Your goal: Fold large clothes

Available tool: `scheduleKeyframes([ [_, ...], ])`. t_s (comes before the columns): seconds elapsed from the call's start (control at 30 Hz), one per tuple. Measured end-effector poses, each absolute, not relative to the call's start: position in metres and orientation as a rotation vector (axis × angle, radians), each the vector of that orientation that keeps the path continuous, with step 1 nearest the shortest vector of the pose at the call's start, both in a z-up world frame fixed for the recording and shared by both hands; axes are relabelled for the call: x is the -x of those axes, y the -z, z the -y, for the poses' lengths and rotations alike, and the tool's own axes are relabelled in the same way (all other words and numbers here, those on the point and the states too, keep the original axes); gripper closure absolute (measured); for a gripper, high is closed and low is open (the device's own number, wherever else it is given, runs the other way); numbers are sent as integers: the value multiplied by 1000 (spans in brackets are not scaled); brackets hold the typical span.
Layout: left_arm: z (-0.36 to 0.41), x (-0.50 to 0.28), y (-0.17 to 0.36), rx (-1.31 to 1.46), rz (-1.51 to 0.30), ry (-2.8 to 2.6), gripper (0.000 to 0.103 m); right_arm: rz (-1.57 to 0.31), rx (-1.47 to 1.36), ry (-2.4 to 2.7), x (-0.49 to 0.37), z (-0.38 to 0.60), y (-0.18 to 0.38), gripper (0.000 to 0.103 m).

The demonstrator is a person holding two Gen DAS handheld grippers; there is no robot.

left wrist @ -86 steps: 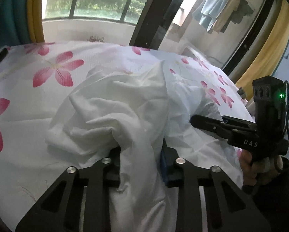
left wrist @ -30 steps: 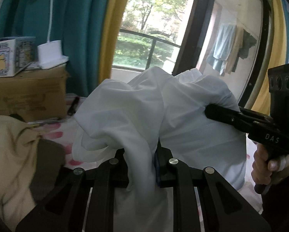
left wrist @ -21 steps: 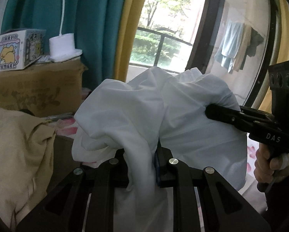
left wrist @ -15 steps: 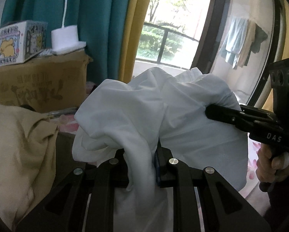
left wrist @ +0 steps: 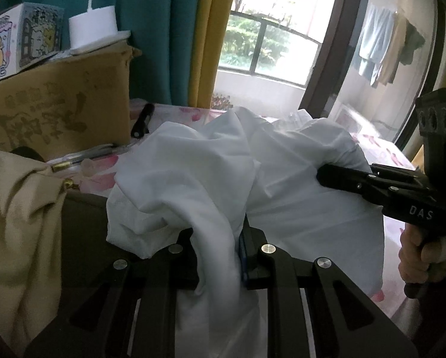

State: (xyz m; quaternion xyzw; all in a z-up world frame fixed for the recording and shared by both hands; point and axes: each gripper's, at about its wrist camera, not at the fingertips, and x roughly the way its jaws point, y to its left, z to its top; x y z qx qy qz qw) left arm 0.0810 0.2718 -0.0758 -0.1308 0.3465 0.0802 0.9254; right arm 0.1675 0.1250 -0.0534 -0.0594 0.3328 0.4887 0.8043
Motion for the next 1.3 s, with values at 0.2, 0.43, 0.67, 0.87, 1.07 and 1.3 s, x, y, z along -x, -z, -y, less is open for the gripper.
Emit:
scheduleKeyframes([
  [0.2, -276, -95, 91, 301, -763, -162, 78, -794, 97, -1012, -185, -127, 72, 82],
  [0.43, -279, -100, 98, 336, -821, -137, 62, -869, 60, -970, -202, -123, 93, 74],
  [0.67, -275, -83, 90, 298, -861, -181, 59, -885, 47, -948, -210, -120, 101, 66],
  [0.87, -268, -70, 57, 219, -791, -249, 59, -901, 45, -914, -215, -116, 99, 56],
  [1.07, -260, -77, 25, 190, -658, -231, 59, -891, 36, -885, -219, -102, 83, 56],
  [1.3, -262, -131, 67, 196, -810, -170, 59, -824, 81, -838, -225, -100, 73, 55],
])
